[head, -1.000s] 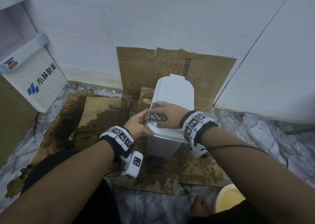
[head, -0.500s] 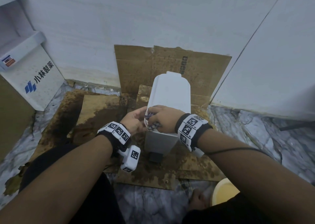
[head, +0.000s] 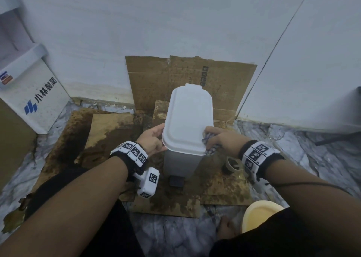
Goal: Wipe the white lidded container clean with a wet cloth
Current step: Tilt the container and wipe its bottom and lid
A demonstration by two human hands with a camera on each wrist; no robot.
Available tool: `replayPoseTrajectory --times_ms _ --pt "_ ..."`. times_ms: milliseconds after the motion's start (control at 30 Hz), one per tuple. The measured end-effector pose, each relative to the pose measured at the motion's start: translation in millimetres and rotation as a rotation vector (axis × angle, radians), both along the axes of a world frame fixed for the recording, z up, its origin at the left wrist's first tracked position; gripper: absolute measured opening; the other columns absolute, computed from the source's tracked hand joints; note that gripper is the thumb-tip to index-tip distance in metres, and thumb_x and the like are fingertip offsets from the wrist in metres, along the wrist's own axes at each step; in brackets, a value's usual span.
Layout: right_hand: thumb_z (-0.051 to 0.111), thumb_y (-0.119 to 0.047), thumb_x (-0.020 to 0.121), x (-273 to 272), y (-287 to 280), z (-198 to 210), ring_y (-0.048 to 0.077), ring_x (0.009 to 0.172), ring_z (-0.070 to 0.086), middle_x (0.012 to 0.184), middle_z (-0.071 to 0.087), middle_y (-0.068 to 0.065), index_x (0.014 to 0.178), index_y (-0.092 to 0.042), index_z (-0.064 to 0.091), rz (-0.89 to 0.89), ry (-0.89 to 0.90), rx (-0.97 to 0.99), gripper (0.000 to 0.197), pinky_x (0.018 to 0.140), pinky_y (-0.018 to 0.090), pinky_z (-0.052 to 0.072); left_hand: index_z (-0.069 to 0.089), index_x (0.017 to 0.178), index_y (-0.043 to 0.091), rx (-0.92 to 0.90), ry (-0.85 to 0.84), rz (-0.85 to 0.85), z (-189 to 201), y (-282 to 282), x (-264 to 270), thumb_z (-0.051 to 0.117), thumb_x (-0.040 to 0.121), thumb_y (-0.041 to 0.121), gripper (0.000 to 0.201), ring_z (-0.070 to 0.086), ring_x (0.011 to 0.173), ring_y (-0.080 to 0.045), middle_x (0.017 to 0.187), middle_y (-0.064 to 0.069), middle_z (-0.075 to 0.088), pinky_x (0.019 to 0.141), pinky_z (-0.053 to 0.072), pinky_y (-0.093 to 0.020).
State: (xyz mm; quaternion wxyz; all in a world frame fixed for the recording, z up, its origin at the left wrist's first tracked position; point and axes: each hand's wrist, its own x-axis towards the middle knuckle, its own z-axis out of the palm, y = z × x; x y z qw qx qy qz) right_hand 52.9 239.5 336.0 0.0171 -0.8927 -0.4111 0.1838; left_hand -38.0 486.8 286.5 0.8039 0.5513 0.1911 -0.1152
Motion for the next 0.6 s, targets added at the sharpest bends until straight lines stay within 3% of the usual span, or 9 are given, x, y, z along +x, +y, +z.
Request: replayPoseTrajectory --times_ms 67,133,167,233,300,400,467,533,600 --pt "0.063 -0.009 0.087 2.7 -15.9 -5.9 0.019 0.117 0.049 0.132 0.050 0.000 0.105 -0.021 0.072 -0.116 0.016 0.031 0.024 0.101 0.029 0.040 0.068 0.093 0.033 0.042 -0.017 -0.015 0.0 -0.4 -0.6 0.033 0.072 -0.036 0.080 0.065 0.104 -0.017 0.091 0.018 0.074 0.083 0.054 -0.041" --pt "0.067 -0.009 0.083 2.3 -28.6 -14.6 0.013 0.107 0.053 0.121 0.058 -0.005 0.096 -0.026 0.073 -0.236 0.044 0.126 0.023 0.097 0.035 0.046 0.067 0.097 0.034 0.075 -0.020 -0.034 0.9 -1.3 -0.1 0.037 0.072 -0.035 0.079 0.065 0.105 -0.020 0.095 0.017 0.074 0.080 0.055 -0.041" --pt "0.069 -0.010 0.082 0.2 -32.6 -19.6 0.010 0.100 0.056 0.112 0.062 -0.008 0.094 -0.027 0.073 -0.335 0.091 0.211 0.022 0.090 0.035 0.050 0.066 0.100 0.033 0.087 -0.017 -0.037 1.5 -1.4 0.6 0.039 0.072 -0.034 0.077 0.066 0.103 -0.019 0.096 0.015 0.074 0.076 0.057 -0.038" --pt "0.071 -0.009 0.082 -8.4 -31.2 -23.2 0.005 0.089 0.059 0.100 0.066 -0.011 0.097 -0.024 0.073 -0.582 0.248 0.424 0.022 0.071 0.024 0.050 0.064 0.109 0.027 0.118 0.007 -0.037 3.5 -1.5 2.1 0.046 0.073 -0.031 0.071 0.066 0.103 -0.021 0.101 0.009 0.074 0.074 0.058 -0.037" --pt "0.070 -0.006 0.083 -14.7 -25.6 -23.7 0.008 0.086 0.062 0.098 0.067 -0.007 0.105 -0.018 0.070 -0.735 0.430 0.610 0.025 0.064 0.020 0.050 0.057 0.126 0.022 0.206 0.036 -0.051 5.8 -1.5 4.4 0.056 0.073 -0.024 0.071 0.062 0.113 -0.028 0.114 0.001 0.069 0.084 0.057 -0.043" --pt "0.068 0.000 0.083 -13.9 -16.9 -14.2 0.021 0.091 0.066 0.104 0.069 0.006 0.111 -0.012 0.067 -0.813 0.559 0.802 0.030 0.072 0.029 0.057 0.034 0.148 0.016 0.379 0.093 -0.062 20.3 -1.8 7.4 0.066 0.075 -0.015 0.086 0.057 0.115 -0.029 0.136 -0.009 0.054 0.087 0.055 -0.041" --pt "0.068 0.001 0.083 -7.0 -15.3 -2.8 0.024 0.094 0.066 0.104 0.069 0.007 0.110 -0.013 0.067 -0.842 0.568 0.849 0.030 0.075 0.032 0.057 0.035 0.148 0.015 0.501 0.108 -0.079 35.8 1.5 9.3 0.069 0.079 -0.007 0.080 0.053 0.118 -0.029 0.141 -0.011 0.046 0.086 0.052 -0.037" --pt "0.067 0.003 0.082 0.9 -17.5 11.5 0.029 0.098 0.067 0.107 0.070 0.010 0.109 -0.012 0.068 -0.866 0.629 0.914 0.031 0.082 0.043 0.057 0.043 0.143 0.015 0.564 0.107 -0.103 55.0 9.1 9.4 0.068 0.083 0.002 0.066 0.052 0.120 -0.028 0.135 -0.009 0.050 0.087 0.050 -0.035" --pt "0.068 0.005 0.080 9.9 -24.1 27.3 0.033 0.102 0.067 0.109 0.070 0.015 0.106 -0.012 0.069 -0.872 0.656 0.991 0.031 0.089 0.053 0.054 0.050 0.134 0.015 0.616 0.090 -0.113 76.6 23.6 6.7 0.065 0.088 0.009 0.049 0.059 0.108 -0.023 0.117 -0.005 0.059 0.082 0.052 -0.031"
